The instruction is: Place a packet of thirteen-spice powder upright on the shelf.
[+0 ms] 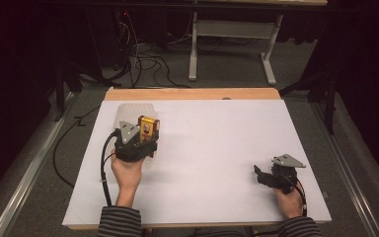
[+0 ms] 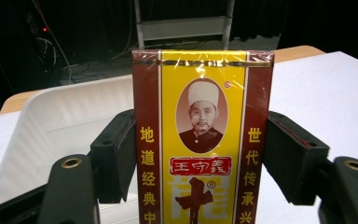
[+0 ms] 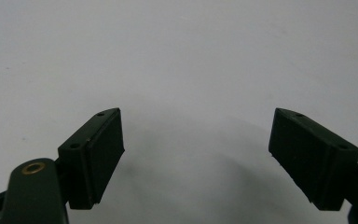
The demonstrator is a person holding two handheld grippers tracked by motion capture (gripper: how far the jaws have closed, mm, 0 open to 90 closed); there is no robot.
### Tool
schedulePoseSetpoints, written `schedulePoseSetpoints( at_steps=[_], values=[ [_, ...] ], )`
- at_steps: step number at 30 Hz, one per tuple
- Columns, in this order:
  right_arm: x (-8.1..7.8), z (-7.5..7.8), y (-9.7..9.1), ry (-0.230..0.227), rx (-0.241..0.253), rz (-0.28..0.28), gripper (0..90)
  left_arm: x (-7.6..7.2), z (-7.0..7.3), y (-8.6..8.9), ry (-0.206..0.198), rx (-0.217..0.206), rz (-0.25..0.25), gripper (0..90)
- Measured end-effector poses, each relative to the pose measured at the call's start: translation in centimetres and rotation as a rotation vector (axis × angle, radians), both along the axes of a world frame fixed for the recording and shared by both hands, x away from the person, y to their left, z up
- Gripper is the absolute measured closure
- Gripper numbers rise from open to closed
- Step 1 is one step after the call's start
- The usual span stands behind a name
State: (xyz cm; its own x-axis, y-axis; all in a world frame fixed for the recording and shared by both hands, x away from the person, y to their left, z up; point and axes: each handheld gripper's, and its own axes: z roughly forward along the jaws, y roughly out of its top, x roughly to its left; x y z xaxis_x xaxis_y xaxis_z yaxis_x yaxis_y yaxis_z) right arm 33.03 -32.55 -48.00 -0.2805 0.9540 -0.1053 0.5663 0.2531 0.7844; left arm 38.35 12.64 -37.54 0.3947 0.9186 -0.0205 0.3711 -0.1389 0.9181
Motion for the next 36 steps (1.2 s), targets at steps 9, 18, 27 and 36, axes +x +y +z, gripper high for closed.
schedulePoseSetpoints(
  at_steps=[9, 18, 27, 36],
  values=[
    [0.0, 0.0, 0.0, -0.001, 0.0, -0.001, 18.1, 0.2, -0.4, 0.9, -0.001, 0.034, 0.054, 32.8],
    [0.0, 0.0, 0.0, -0.004, -0.001, -0.001, 18.1, 0.4, -1.5, 2.0, 0.019, 0.031, 0.102, 32.8],
    [0.0, 0.0, 0.0, -0.001, -0.002, -0.002, 18.1, 0.5, -2.3, 2.3, 0.033, 0.044, 0.117, 32.7],
    [0.0, 0.0, 0.0, 0.0, -0.001, -0.003, 18.1, 0.2, -3.3, 2.4, 0.054, 0.062, 0.128, 32.7]
  ],
)
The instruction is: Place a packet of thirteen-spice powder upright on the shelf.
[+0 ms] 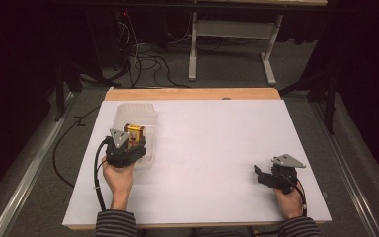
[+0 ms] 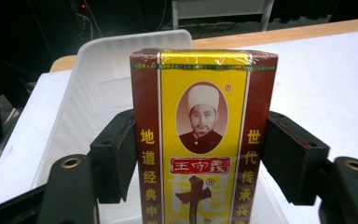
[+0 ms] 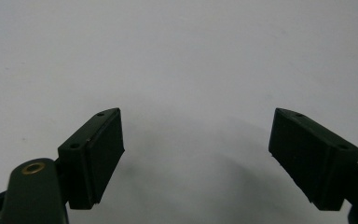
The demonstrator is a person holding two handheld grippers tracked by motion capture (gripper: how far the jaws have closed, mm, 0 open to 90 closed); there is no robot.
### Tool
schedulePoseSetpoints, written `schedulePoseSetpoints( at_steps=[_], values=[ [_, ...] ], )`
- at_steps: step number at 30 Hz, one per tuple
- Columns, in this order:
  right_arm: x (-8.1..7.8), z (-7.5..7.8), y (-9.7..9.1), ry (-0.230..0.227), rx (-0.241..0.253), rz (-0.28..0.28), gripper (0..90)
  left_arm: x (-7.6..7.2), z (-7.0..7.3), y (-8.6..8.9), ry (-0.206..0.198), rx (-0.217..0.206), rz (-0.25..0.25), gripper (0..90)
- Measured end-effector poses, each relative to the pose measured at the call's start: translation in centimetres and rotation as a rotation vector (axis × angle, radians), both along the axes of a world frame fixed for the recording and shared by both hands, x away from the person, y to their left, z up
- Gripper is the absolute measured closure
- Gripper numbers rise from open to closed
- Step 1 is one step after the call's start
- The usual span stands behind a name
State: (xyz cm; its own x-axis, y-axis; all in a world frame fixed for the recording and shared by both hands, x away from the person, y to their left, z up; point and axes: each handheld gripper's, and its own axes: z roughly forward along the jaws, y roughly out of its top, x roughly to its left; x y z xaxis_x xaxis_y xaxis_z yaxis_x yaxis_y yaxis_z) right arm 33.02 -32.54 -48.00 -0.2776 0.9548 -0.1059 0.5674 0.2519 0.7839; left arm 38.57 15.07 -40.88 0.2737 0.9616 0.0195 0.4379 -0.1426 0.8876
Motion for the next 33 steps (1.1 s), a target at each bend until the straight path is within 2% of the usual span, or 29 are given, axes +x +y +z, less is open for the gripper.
schedulePoseSetpoints(
  at_steps=[10, 18, 26, 28, 33],
  values=[
    [0.0, 0.0, 0.0, -0.001, -0.003, 0.004, 18.1, -0.6, -0.9, 0.3, 0.019, 0.021, 0.007, 32.6],
    [0.0, 0.0, 0.1, 0.0, -0.003, 0.002, 18.2, -1.0, -1.4, 0.7, 0.034, 0.019, 0.015, 32.5],
    [0.0, 0.0, 0.0, 0.001, -0.003, 0.001, 18.2, -1.7, -1.0, 1.1, 0.01, 0.004, 0.0, 31.2],
    [0.0, 0.0, 0.0, 0.001, -0.002, 0.001, 18.2, -1.9, -0.9, 1.2, 0.004, -0.003, -0.004, 26.1],
    [0.0, 0.0, 0.0, 0.0, -0.003, 0.002, 18.2, -2.3, -0.7, 1.4, -0.008, -0.014, -0.004, 23.2]
  ],
)
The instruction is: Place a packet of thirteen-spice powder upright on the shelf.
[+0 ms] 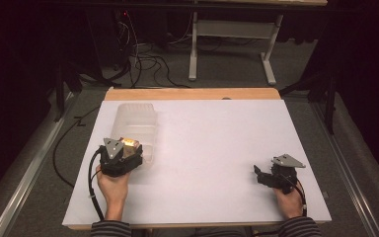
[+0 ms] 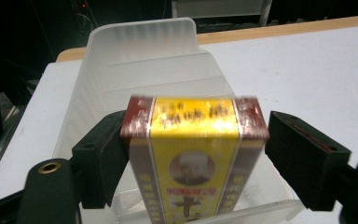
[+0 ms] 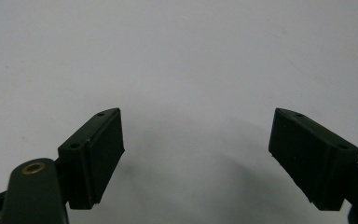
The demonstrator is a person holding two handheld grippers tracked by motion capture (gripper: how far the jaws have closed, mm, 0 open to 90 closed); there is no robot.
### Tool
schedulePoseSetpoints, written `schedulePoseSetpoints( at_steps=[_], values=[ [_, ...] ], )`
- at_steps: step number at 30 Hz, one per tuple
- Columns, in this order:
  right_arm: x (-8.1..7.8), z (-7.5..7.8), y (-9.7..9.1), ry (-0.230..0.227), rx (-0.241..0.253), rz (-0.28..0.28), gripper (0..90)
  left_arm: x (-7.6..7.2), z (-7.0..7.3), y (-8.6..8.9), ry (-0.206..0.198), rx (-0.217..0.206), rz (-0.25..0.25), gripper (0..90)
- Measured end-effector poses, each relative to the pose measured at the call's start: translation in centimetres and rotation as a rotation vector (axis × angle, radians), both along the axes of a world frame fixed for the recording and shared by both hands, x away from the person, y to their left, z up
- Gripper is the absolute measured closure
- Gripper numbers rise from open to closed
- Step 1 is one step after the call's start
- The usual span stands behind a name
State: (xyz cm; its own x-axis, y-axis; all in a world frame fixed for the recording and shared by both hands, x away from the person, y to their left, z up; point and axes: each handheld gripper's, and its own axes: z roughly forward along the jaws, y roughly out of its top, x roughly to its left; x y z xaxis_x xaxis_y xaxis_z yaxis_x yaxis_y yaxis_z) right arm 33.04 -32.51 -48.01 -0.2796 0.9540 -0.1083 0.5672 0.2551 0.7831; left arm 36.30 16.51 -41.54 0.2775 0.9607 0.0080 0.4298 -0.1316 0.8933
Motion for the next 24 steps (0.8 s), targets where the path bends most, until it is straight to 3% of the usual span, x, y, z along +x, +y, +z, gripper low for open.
schedulePoseSetpoints(
  at_steps=[10, 16, 24],
  values=[
    [0.0, 0.0, 0.0, 0.003, 0.0, 0.0, 18.2, -1.0, 1.2, -0.1, -0.025, 0.024, -0.012, 20.6],
    [0.1, 0.0, 0.0, 0.003, 0.003, -0.003, 18.2, -1.9, 1.7, 0.1, -0.051, -0.001, -0.018, 20.8],
    [0.1, 0.0, 0.0, 0.002, 0.0, 0.002, 18.2, -2.6, 2.6, -0.4, -0.077, -0.001, -0.044, 21.1]
  ],
)
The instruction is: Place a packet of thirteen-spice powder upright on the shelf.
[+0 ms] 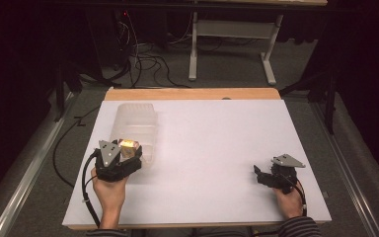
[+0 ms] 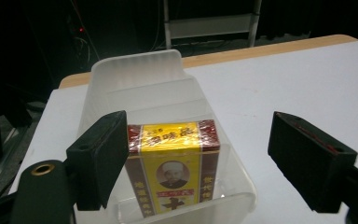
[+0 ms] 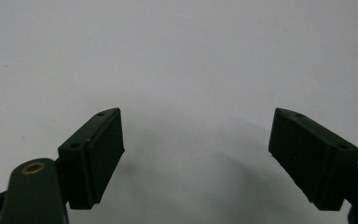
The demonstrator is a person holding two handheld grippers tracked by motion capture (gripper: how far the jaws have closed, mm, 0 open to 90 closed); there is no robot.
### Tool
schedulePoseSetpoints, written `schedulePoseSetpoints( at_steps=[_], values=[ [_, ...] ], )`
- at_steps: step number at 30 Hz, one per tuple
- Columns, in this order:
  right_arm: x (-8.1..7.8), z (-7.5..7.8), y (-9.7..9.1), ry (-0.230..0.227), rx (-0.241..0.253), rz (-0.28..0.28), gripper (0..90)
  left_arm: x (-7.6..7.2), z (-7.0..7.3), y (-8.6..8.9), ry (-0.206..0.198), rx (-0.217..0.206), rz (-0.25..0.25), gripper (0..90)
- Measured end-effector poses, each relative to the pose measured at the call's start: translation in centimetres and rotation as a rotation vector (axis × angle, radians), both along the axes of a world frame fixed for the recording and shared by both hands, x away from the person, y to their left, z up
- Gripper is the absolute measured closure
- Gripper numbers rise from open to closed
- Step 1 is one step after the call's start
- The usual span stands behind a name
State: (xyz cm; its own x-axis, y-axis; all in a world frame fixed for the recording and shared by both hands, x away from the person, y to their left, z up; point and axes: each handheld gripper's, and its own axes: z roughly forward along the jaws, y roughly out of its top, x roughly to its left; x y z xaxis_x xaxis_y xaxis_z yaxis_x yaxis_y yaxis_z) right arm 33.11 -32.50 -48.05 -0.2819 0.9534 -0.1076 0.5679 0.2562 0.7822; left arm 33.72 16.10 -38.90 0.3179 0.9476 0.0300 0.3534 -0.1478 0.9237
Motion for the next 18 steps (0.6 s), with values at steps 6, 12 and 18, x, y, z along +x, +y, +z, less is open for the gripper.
schedulePoseSetpoints(
  at_steps=[6, 12, 18],
  values=[
    [0.0, 0.0, 0.0, -0.001, 0.004, -0.005, 18.2, -0.4, 0.4, -1.1, -0.013, 0.035, -0.021, 21.0],
    [-0.1, 0.0, 0.0, 0.0, 0.005, -0.004, 18.2, -0.5, 0.7, -1.9, -0.009, 0.032, -0.058, 21.1],
    [-0.1, 0.0, 0.0, -0.001, 0.006, -0.003, 18.2, -0.7, 0.9, -2.6, -0.017, 0.023, -0.076, 21.0]
  ],
)
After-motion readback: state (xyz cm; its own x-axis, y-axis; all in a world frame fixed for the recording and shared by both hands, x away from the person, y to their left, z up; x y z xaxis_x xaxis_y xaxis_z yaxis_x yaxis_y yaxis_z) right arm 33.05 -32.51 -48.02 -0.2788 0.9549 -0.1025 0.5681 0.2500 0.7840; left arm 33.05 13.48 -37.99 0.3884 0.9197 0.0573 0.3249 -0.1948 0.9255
